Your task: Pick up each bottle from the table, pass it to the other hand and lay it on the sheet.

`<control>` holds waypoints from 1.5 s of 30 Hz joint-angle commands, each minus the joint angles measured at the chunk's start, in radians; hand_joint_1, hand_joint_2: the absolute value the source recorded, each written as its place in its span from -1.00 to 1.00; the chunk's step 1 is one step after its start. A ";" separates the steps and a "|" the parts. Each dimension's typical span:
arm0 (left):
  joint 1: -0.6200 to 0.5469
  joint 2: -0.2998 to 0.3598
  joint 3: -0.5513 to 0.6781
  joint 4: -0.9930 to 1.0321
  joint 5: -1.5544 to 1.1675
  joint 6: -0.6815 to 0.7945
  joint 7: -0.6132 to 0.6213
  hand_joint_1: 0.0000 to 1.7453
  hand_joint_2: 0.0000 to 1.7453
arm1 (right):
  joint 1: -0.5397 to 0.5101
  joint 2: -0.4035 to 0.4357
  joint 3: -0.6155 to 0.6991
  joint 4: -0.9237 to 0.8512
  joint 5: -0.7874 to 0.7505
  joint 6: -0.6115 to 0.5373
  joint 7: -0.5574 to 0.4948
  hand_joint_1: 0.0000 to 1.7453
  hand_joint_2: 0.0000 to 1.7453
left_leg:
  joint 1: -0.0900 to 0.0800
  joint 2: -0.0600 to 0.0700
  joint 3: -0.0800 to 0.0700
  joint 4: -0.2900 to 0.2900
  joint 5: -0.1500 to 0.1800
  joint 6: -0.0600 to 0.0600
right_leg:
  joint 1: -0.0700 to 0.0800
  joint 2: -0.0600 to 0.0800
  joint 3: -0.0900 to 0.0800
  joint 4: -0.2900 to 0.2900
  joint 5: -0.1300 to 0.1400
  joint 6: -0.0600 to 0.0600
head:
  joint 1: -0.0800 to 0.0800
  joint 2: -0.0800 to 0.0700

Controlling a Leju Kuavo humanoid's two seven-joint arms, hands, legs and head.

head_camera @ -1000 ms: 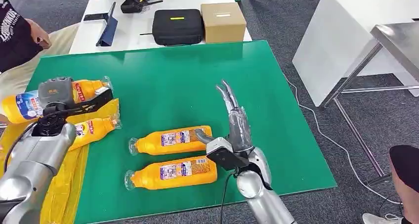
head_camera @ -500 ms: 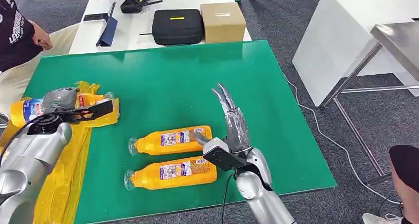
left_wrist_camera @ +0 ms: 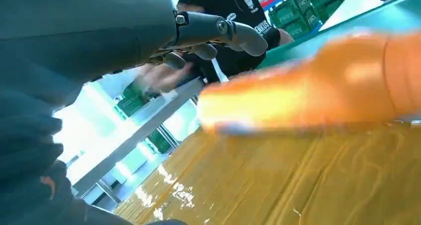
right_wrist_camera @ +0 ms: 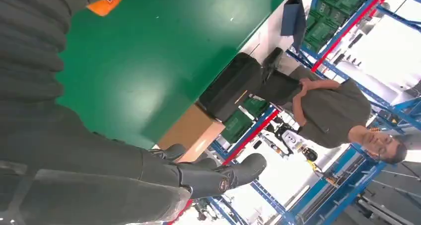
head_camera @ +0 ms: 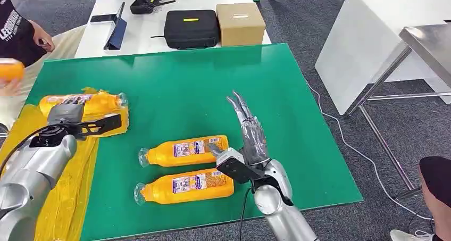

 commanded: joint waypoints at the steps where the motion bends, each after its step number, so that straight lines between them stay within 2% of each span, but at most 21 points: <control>1: -0.035 -0.005 0.044 0.056 0.001 0.002 -0.013 -1.00 1.00 | -0.021 -0.015 -0.014 0.022 0.016 0.017 0.025 -1.00 1.00 | 0.001 0.001 0.003 -0.001 -0.001 -0.002 | 0.001 -0.001 0.003 -0.001 -0.001 0.000 | 0.000 0.000; 2: -0.031 -0.012 0.068 0.045 0.019 0.033 -0.027 -1.00 -1.00 | -0.017 -0.016 -0.017 0.018 0.022 0.020 0.028 -1.00 1.00 | 0.001 0.001 0.002 -0.001 -0.001 -0.002 | 0.001 0.000 0.002 -0.001 -0.001 0.000 | 0.000 0.000; 4: -0.026 -0.036 0.138 0.015 0.081 0.111 -0.092 -1.00 -1.00 | -0.007 -0.017 -0.025 0.009 0.048 0.023 0.048 -1.00 1.00 | 0.001 0.000 0.002 -0.001 -0.001 -0.002 | 0.001 -0.001 0.002 -0.001 -0.001 0.000 | 0.000 0.000; 6: -0.011 -0.079 0.239 -0.061 0.216 0.229 -0.210 -1.00 -1.00 | 0.004 -0.020 -0.031 0.000 0.077 0.019 0.066 -1.00 1.00 | 0.001 -0.001 0.002 -0.001 -0.001 -0.002 | 0.001 -0.003 0.003 -0.001 -0.001 0.000 | 0.000 0.000; 7: 0.006 -0.114 0.304 -0.138 0.345 0.266 -0.320 -1.00 -1.00 | 0.007 -0.025 -0.033 0.000 0.105 0.013 0.083 -1.00 1.00 | 0.001 -0.003 0.001 0.000 0.000 -0.002 | 0.001 -0.004 0.002 -0.001 -0.001 0.000 | 0.000 0.000; 8: 0.046 -0.153 0.366 -0.260 0.529 0.225 -0.444 -1.00 1.00 | 0.005 -0.030 -0.032 0.009 0.135 0.002 0.101 -1.00 1.00 | 0.001 -0.003 0.002 0.000 -0.001 -0.002 | 0.002 -0.005 0.004 -0.001 -0.002 0.000 | 0.000 0.000; 9: 0.090 -0.174 0.393 -0.368 0.679 0.159 -0.520 -1.00 1.00 | -0.002 -0.036 -0.027 0.025 0.159 -0.001 0.117 -1.00 1.00 | 0.001 -0.004 0.001 0.001 0.000 -0.002 | 0.002 -0.005 0.002 -0.001 -0.001 0.000 | 0.000 0.000; 10: 0.139 -0.183 0.380 -0.479 0.792 0.101 -0.532 -1.00 1.00 | -0.013 -0.042 -0.022 0.043 0.180 -0.003 0.131 -1.00 1.00 | 0.001 -0.006 0.001 0.001 -0.001 -0.002 | 0.002 -0.008 0.004 -0.001 -0.002 0.000 | 0.000 0.000; 14: 0.251 -0.181 0.226 -0.704 0.931 0.122 -0.543 -1.00 1.00 | -0.063 -0.053 -0.019 0.105 0.286 0.045 0.238 -1.00 1.00 | 0.000 0.002 0.002 -0.001 -0.001 -0.001 | 0.000 0.000 0.002 -0.002 0.000 0.000 | 0.000 0.000; 16: 0.257 -0.183 0.188 -0.717 0.949 0.139 -0.539 -1.00 1.00 | -0.078 -0.055 -0.024 0.130 0.299 0.065 0.249 -1.00 1.00 | 0.000 0.004 0.003 -0.001 -0.001 -0.001 | 0.000 0.001 0.003 -0.002 0.000 0.000 | 0.000 0.000; 23: 0.328 -0.207 0.083 -0.842 0.992 0.150 -0.572 -1.00 1.00 | -0.152 -0.063 -0.013 0.301 0.338 0.142 0.284 -1.00 1.00 | 0.000 0.001 0.002 -0.001 0.000 -0.001 | -0.001 0.000 0.002 -0.002 0.000 0.000 | 0.000 0.000; 35: 0.340 -0.209 0.059 -0.838 1.106 0.148 -0.608 -1.00 1.00 | -0.199 -0.050 0.014 0.486 0.322 0.135 0.271 -1.00 1.00 | 0.000 0.001 0.004 -0.001 -0.001 -0.002 | -0.001 0.000 0.003 -0.002 0.000 0.000 | 0.000 0.000; 45: 0.401 -0.247 0.033 -0.900 1.130 0.142 -0.620 -1.00 1.00 | -0.244 -0.020 0.054 0.610 0.312 0.123 0.252 -1.00 1.00 | 0.000 0.001 0.003 -0.001 -0.001 -0.002 | -0.002 0.001 0.002 -0.001 0.000 0.000 | 0.000 0.000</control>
